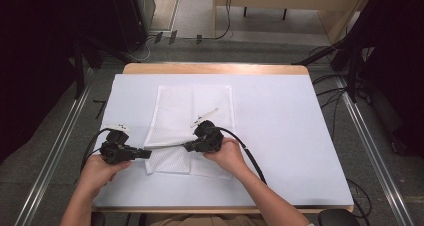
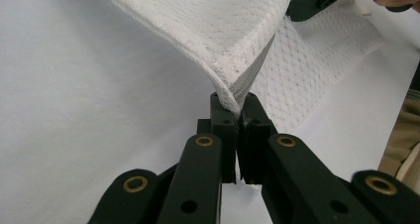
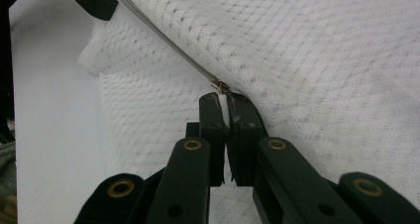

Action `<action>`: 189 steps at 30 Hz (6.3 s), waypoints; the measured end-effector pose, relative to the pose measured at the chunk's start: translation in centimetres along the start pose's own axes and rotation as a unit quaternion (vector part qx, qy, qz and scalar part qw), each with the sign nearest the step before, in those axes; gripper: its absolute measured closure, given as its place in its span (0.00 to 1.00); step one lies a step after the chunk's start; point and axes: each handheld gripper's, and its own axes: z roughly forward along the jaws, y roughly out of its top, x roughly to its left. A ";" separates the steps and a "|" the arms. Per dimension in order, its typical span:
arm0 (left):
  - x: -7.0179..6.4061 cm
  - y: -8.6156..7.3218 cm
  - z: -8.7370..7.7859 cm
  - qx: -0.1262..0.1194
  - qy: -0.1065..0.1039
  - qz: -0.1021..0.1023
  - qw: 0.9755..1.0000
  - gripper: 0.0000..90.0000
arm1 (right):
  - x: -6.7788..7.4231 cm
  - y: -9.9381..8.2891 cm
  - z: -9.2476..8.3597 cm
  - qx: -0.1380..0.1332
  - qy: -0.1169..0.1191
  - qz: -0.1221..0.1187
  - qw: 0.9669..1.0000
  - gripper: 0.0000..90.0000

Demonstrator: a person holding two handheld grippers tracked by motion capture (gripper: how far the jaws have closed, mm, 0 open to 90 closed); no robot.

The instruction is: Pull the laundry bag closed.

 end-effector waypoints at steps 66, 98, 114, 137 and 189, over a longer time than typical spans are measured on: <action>0.5 -0.3 -0.4 0.004 -0.003 -0.007 1.000 0.98 | -2.4 -2.1 -3.4 0.006 -0.029 0.031 0.999 0.98; 0.8 -0.7 -0.6 0.003 -0.007 -0.017 1.000 0.98 | -4.1 -4.2 -6.0 0.005 -0.049 0.050 0.998 0.98; 0.8 -0.8 -0.7 0.003 -0.008 -0.018 1.000 0.98 | -4.8 -5.1 -7.6 0.002 -0.056 0.060 0.997 0.98; 1.2 -0.6 -0.4 -0.004 -0.029 -0.030 0.999 0.70 | -4.7 -5.8 -8.7 -0.015 -0.062 0.049 0.997 0.88; 3.1 -1.1 -2.6 -0.097 0.116 -0.047 0.987 0.35 | -9.8 -9.6 -14.7 -0.115 -0.207 0.052 0.970 0.28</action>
